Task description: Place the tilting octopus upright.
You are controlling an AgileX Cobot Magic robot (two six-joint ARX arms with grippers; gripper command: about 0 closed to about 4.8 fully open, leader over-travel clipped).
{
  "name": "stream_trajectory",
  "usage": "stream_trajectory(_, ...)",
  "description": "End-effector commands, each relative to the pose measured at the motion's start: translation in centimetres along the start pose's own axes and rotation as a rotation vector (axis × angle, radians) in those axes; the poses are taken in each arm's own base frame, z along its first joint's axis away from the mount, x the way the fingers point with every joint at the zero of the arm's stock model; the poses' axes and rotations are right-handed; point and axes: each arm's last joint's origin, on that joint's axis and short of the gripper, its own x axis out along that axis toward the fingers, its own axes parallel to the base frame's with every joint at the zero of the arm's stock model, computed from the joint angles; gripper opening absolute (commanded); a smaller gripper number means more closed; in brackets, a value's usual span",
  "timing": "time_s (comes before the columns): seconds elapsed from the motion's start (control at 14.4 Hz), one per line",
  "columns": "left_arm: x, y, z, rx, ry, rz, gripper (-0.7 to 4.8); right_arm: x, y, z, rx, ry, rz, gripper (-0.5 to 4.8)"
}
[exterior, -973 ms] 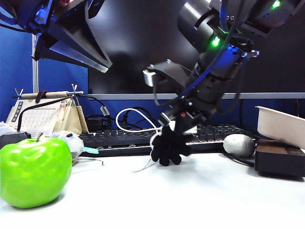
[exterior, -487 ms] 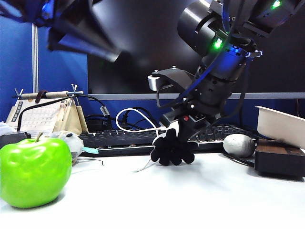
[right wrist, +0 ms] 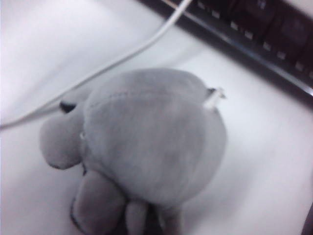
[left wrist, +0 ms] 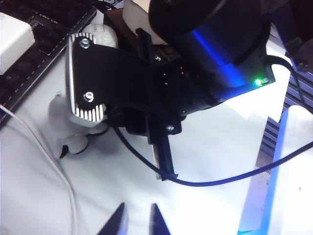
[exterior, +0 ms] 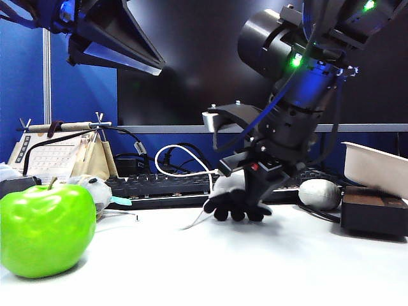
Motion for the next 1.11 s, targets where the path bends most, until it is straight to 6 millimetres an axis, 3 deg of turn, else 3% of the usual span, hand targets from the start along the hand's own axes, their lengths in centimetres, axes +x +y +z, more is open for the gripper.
stream_trajectory(0.07,0.0,-0.1,0.2,0.013,-0.013,-0.006,0.7,-0.2,0.1,-0.4,0.01,0.052,0.015,-0.02)
stream_trajectory(0.21,0.0,-0.1,0.2,0.013,-0.013,-0.006,0.7,-0.2,0.3,-0.8,0.012,0.087,0.086,0.03)
stream_trajectory(0.28,0.0,-0.1,0.2,0.013,-0.013,-0.006,0.7,-0.2,0.4,-0.9,0.035,0.095,0.101,0.4)
stream_trajectory(0.35,0.0,-0.1,0.2,0.012,-0.012,-0.007,0.7,-0.2,0.5,-0.9,0.06,0.098,0.121,1.75)
stream_trajectory(0.42,0.0,-0.1,0.1,0.01,-0.009,-0.007,0.7,-0.3,0.5,-0.9,0.079,0.099,0.119,2.57)
stream_trajectory(0.49,0.0,-0.1,0.1,0.007,-0.006,-0.008,0.7,-0.3,0.5,-0.9,0.084,0.103,0.12,2.77)
stream_trajectory(0.83,0.0,-0.1,-0.1,-0.013,0.01,-0.011,0.53,-1.7,0.7,-1.1,0.068,0.151,0.122,2.75)
stream_trajectory(1.11,-0.2,-0.2,0.0,-0.096,0.004,-0.011,0.52,-7.7,-0.3,-0.1,0.107,0.034,0.119,2.72)
